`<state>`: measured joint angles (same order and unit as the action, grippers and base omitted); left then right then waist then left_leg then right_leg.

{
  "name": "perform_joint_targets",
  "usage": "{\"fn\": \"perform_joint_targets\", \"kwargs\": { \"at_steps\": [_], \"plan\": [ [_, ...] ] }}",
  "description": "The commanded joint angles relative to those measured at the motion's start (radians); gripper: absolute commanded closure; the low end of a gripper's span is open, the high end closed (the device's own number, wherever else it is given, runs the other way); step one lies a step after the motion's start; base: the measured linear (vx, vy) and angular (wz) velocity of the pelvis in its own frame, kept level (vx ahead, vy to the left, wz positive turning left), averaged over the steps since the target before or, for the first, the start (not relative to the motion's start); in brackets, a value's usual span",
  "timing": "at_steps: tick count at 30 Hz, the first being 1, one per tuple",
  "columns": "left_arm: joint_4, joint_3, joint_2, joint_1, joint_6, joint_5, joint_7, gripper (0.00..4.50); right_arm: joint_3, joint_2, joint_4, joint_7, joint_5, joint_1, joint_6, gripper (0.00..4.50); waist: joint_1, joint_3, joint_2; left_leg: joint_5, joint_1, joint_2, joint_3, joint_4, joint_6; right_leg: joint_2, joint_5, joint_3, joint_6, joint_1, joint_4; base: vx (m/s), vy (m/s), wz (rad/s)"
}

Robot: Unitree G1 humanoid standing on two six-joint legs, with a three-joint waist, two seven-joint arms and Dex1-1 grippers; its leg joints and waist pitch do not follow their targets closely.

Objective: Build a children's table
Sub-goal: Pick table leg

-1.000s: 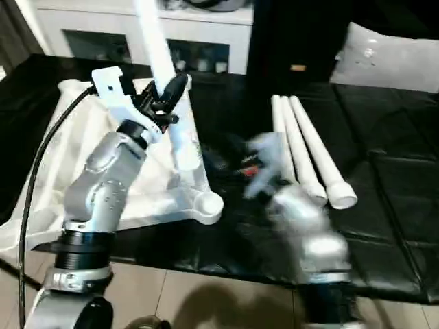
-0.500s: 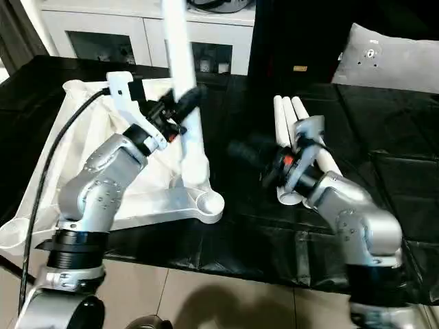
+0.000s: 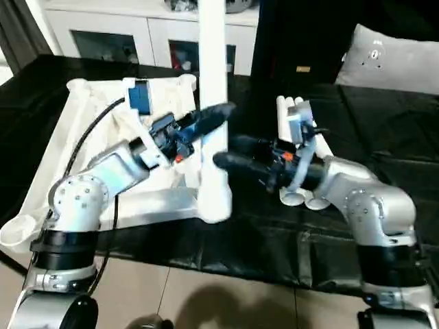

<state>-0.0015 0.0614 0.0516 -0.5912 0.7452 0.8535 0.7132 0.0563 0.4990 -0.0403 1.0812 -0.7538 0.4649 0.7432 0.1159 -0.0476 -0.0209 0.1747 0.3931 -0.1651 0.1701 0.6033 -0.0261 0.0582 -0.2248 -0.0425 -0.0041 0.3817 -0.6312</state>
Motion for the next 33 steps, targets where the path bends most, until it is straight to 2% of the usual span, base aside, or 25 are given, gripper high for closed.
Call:
{"fn": "perform_joint_targets", "kwargs": {
  "at_steps": [1, 4, 9, 13, 21, 26, 27, 30, 33],
  "plan": [
    [-0.041, -0.011, 0.005, -0.012, 0.012, 0.024, 0.028, 2.64, -0.015, 0.016, -0.029, 0.021, -0.012, -0.005, 0.020, 0.92, 0.003, 0.062, 0.016, 0.097, -0.020, -0.059, -0.018, -0.059, 0.051, 0.084, -0.055, 0.042, -0.232, -0.047, 0.074, 0.000, 0.000, 0.00],
    [-0.061, -0.020, 0.014, -0.015, 0.009, 0.041, 0.080, 2.64, -0.034, 0.028, -0.036, 0.047, -0.013, -0.008, 0.031, 0.92, 0.004, 0.064, 0.013, 0.092, -0.020, -0.059, -0.019, -0.059, 0.045, 0.084, -0.055, 0.042, -0.225, -0.048, 0.073, 0.000, 0.000, 0.00],
    [-0.070, -0.032, 0.019, -0.017, 0.017, 0.057, 0.117, 2.64, -0.075, 0.041, -0.046, 0.076, 0.009, -0.017, 0.021, 0.92, 0.002, 0.063, 0.013, 0.094, -0.020, -0.059, -0.018, -0.059, 0.045, 0.082, -0.043, 0.042, -0.231, -0.048, 0.073, 0.000, 0.000, 0.00],
    [-0.075, -0.047, 0.023, -0.016, 0.011, 0.051, 0.142, 2.64, -0.087, 0.039, -0.056, 0.085, 0.005, -0.016, 0.031, 0.92, 0.002, 0.064, 0.013, 0.097, -0.020, -0.059, -0.018, -0.059, 0.042, 0.082, -0.047, 0.043, -0.229, -0.048, 0.073, 0.000, 0.000, 0.00],
    [-0.113, -0.112, 0.034, 0.000, -0.084, -0.019, 0.230, 2.64, -0.113, 0.050, -0.067, 0.121, -0.007, -0.015, 0.044, 0.92, 0.003, 0.064, 0.014, 0.086, -0.020, -0.061, -0.019, -0.059, 0.051, 0.083, -0.026, 0.043, -0.232, -0.048, 0.072, 0.000, 0.000, 0.00],
    [-0.109, -0.129, 0.045, -0.001, -0.086, -0.024, 0.257, 2.64, -0.129, 0.059, -0.069, 0.140, 0.008, -0.014, 0.033, 0.92, 0.002, 0.064, 0.013, 0.099, -0.021, -0.061, -0.019, -0.059, 0.041, 0.083, -0.046, 0.043, -0.231, -0.048, 0.073, 0.000, 0.000, 0.00],
    [-0.109, -0.141, 0.051, 0.000, -0.093, -0.033, 0.271, 2.64, -0.129, 0.057, -0.069, 0.143, 0.004, -0.011, 0.035, 1.22, 0.002, 0.064, 0.013, 0.101, -0.021, -0.060, -0.018, -0.060, 0.042, 0.083, -0.050, 0.043, -0.231, -0.048, 0.073, 0.000, 0.000, 0.00],
    [-0.109, -0.159, 0.058, 0.002, -0.109, -0.050, 0.290, 2.64, -0.128, 0.054, -0.069, 0.144, -0.005, -0.007, 0.039, 1.35, 0.002, 0.065, 0.013, 0.091, -0.020, -0.061, -0.019, -0.059, 0.046, 0.083, -0.034, 0.043, -0.231, -0.049, 0.071, 0.000, 0.000, 0.00],
    [-0.108, -0.171, 0.062, 0.005, -0.128, -0.065, 0.301, 2.64, -0.133, 0.057, -0.072, 0.152, -0.012, -0.007, 0.043, 1.69, 0.002, 0.065, 0.013, 0.093, -0.020, -0.061, -0.018, -0.059, 0.047, 0.083, -0.031, 0.043, -0.236, -0.048, 0.071, 0.000, 0.000, 0.00]
  ]
}}
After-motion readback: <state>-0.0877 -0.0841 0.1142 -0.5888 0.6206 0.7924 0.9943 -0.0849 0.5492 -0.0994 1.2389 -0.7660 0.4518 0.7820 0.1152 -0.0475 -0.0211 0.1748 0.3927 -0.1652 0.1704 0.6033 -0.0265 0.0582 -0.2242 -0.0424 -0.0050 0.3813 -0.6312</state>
